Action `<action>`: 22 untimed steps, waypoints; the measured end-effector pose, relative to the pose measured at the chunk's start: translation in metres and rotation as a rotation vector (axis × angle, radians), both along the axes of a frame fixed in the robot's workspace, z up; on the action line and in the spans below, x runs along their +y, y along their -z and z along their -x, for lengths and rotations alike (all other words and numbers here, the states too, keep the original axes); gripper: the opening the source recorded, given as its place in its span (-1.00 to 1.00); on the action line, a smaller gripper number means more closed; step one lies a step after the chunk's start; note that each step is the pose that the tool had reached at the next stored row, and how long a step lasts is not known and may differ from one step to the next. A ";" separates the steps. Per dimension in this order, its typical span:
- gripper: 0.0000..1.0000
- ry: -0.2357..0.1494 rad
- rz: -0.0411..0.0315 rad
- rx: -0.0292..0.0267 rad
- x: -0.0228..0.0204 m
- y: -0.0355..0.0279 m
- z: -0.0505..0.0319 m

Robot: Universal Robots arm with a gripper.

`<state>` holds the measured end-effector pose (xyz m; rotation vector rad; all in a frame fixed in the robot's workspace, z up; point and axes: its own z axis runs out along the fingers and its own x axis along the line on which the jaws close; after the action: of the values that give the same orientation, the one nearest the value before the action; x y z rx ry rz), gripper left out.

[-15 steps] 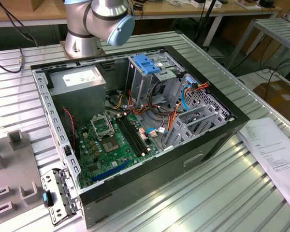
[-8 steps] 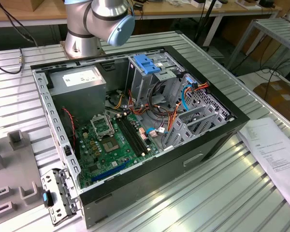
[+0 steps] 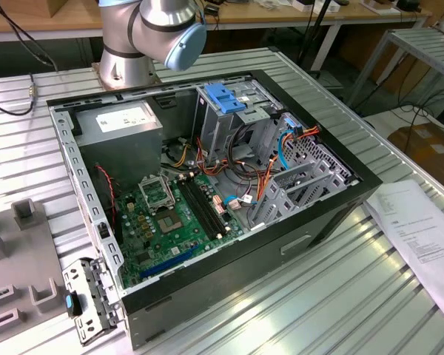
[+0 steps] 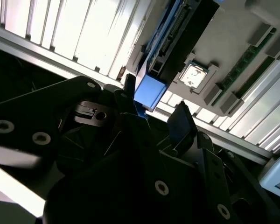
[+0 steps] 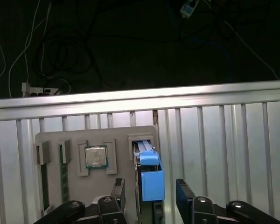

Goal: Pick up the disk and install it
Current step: 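Pick up the disk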

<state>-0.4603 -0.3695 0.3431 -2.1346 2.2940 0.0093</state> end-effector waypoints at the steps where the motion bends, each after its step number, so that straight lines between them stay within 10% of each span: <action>1: 0.11 -0.003 0.0000 -0.0005 0.0000 0.0027 0.0000; 14: 0.11 -0.016 0.0000 -0.0030 0.0000 0.0328 0.0003; 22: 0.11 -0.020 0.0000 -0.0069 0.0007 0.0382 0.0010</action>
<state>-0.4613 -0.3688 0.3048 -2.1546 2.2684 0.0020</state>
